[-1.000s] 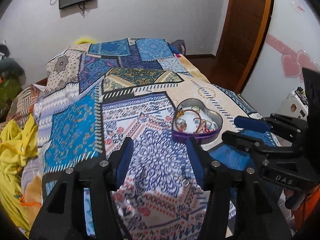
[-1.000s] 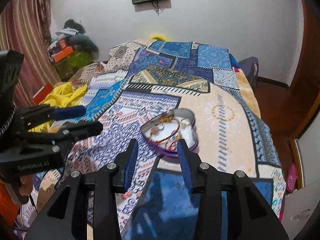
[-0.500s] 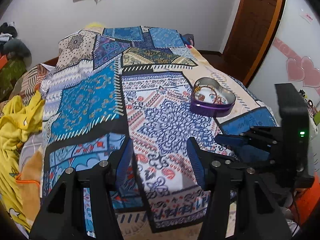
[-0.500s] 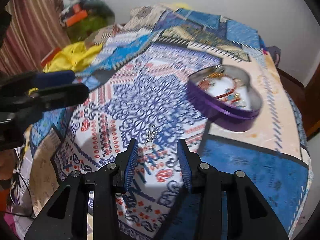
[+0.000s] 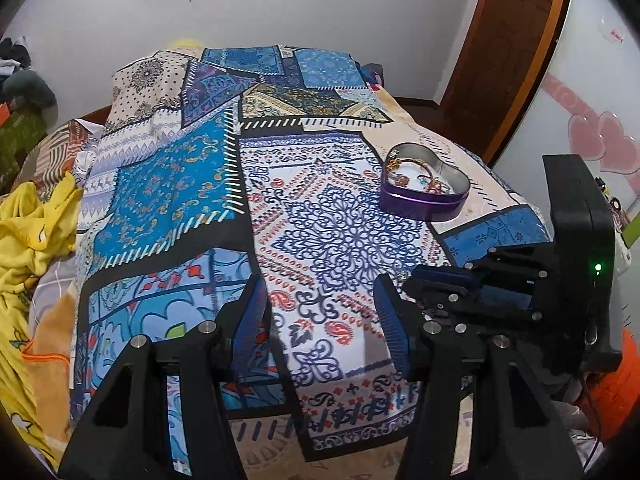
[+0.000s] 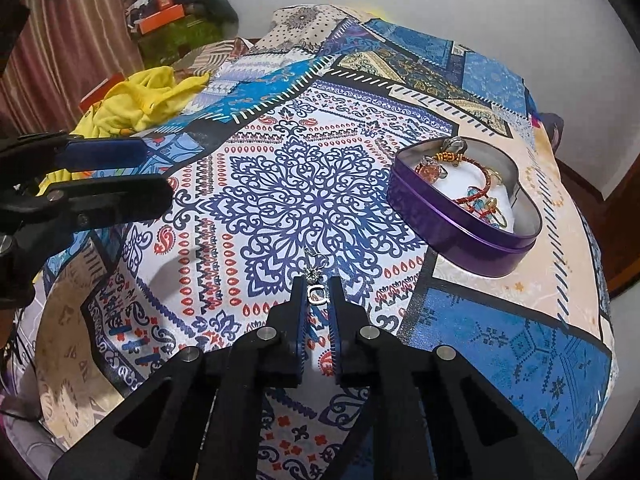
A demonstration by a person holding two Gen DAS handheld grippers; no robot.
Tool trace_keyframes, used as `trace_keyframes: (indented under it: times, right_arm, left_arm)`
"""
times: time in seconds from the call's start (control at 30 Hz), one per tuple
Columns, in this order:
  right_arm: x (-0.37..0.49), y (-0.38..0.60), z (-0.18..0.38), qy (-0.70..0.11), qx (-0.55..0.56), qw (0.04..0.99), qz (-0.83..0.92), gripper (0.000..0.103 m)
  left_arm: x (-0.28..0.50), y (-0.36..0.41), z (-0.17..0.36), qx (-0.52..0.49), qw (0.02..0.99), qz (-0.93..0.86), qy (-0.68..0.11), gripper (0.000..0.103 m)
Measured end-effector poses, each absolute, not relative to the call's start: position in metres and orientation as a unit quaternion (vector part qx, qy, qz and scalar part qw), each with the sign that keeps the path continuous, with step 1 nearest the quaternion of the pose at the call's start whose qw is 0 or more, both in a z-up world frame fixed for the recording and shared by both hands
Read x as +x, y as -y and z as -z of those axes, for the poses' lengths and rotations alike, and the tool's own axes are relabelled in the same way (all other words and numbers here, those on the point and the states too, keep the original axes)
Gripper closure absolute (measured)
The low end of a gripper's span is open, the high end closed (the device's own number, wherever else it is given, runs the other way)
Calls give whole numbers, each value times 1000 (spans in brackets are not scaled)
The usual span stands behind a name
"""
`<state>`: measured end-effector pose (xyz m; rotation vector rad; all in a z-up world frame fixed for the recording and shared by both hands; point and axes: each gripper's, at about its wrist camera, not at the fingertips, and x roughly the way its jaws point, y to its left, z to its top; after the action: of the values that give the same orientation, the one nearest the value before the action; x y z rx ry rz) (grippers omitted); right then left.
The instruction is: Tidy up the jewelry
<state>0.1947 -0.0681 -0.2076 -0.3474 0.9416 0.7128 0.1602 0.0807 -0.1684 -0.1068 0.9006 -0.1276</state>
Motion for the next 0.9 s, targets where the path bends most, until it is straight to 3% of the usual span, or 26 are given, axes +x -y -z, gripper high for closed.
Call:
trace_keyframes:
  times: [0.47, 0.7, 0.9]
  right_arm:
    - [204, 128, 181, -414, -93, 857, -292, 94]
    - [207, 139, 174, -403, -77, 865, -289, 94]
    - [209, 140, 177, -404, -70, 863, -295, 94]
  left_arm:
    - [177, -28, 191, -21, 878, 105, -466, 49]
    - [193, -13, 205, -14, 866, 117, -486, 71]
    - [200, -10, 209, -12, 866, 113, -488, 79]
